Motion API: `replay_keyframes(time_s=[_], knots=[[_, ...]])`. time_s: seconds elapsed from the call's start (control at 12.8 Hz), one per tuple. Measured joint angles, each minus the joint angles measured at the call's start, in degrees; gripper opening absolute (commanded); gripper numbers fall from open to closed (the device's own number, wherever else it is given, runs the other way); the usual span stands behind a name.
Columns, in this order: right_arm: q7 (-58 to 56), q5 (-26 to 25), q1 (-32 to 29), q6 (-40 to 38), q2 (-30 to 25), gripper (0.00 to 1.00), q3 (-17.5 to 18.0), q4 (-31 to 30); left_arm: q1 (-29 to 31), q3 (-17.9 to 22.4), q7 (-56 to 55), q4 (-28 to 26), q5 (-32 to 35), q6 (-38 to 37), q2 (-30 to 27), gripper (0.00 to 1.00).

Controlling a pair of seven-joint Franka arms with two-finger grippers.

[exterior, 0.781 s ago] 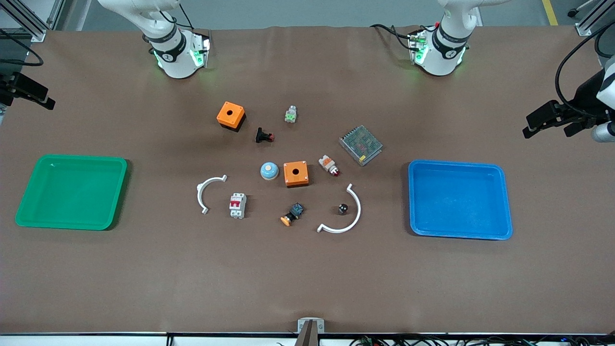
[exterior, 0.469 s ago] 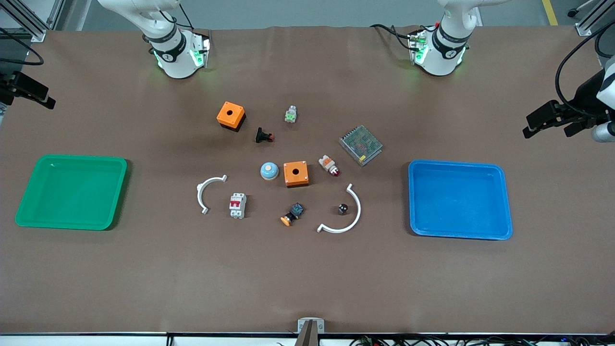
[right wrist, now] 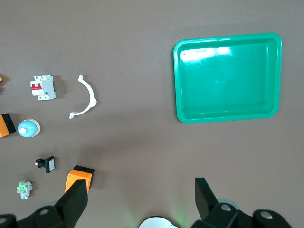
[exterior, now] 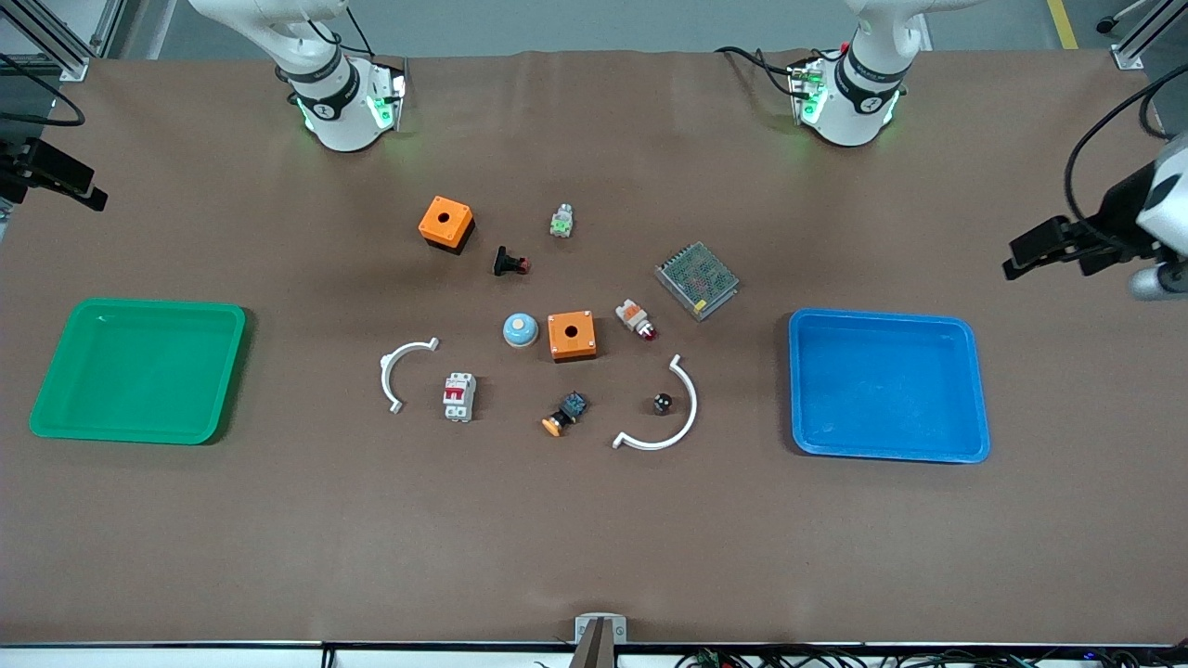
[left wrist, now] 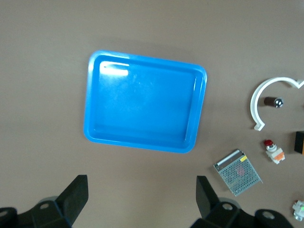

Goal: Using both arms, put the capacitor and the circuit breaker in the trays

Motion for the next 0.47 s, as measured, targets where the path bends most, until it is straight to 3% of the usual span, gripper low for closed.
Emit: replay_keyframes(time_s=[0.23,0.47], knots=[[0.0,0.0,0.0,-0.1,0.0,1.0,-0.1,0.0,-5.9,-1.6,-4.0,0.0,0.0,1.9,5.7,1.0],[0.0,0.0,0.0,0.2,0.0,1.0,-0.1,0.0,-13.9,-1.8,-13.3,0.2,0.0,8.4,12.0,1.0]])
